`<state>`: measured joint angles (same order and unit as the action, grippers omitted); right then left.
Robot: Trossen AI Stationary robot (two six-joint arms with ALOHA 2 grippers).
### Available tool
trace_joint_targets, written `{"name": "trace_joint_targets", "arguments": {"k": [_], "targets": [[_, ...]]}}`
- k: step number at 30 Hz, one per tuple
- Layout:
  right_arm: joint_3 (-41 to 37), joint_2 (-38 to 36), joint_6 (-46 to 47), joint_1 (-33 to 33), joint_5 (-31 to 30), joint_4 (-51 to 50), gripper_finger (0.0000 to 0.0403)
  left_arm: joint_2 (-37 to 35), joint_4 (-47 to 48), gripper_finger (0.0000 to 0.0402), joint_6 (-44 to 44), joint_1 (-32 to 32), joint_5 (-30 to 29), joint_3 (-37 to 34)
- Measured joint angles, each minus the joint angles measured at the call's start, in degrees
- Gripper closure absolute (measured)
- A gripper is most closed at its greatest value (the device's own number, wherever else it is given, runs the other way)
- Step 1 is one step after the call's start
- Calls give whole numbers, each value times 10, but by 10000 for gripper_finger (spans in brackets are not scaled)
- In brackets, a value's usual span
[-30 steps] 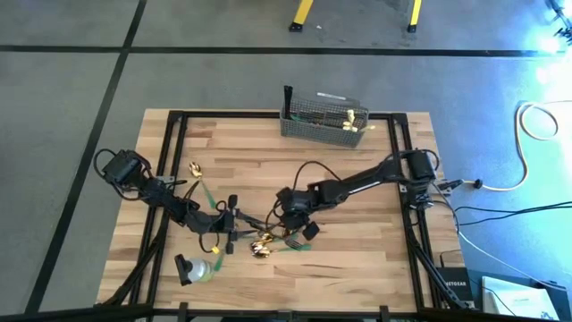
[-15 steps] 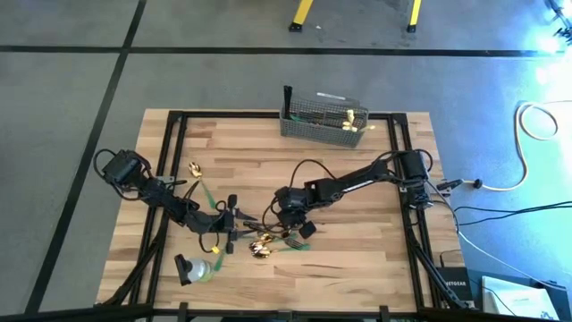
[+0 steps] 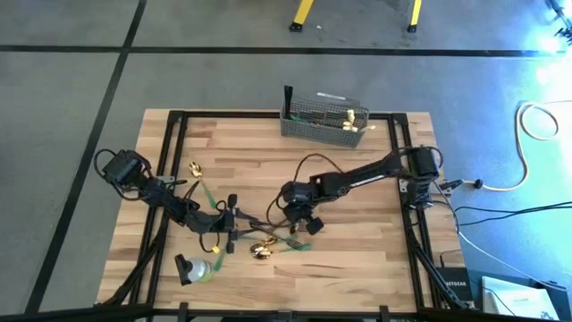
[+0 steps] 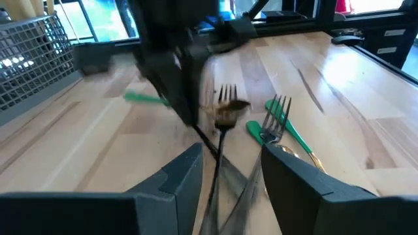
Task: Sort silverware
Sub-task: Put the black fork into the gray organizer
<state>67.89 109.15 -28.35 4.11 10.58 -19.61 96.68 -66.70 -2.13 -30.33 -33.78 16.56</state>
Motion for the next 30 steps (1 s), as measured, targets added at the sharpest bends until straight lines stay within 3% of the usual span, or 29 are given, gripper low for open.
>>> {"name": "trace_joint_targets", "arguments": {"k": [13, 18, 25, 30], "targets": [[2, -114, -19, -39, -61, -37, 402, 0, 1, 260, 2, 0, -5, 0], [2, -132, -22, -57, -113, -16, 402, 0, 1, 260, 5, 0, -6, 0], [2, -138, -16, -137, -92, 105, 402, 0, 1, 260, 5, 0, -6, 0], [3, -138, 65, -212, -80, 244, 402, 0, 2, 260, 2, 0, -6, 0]]}}
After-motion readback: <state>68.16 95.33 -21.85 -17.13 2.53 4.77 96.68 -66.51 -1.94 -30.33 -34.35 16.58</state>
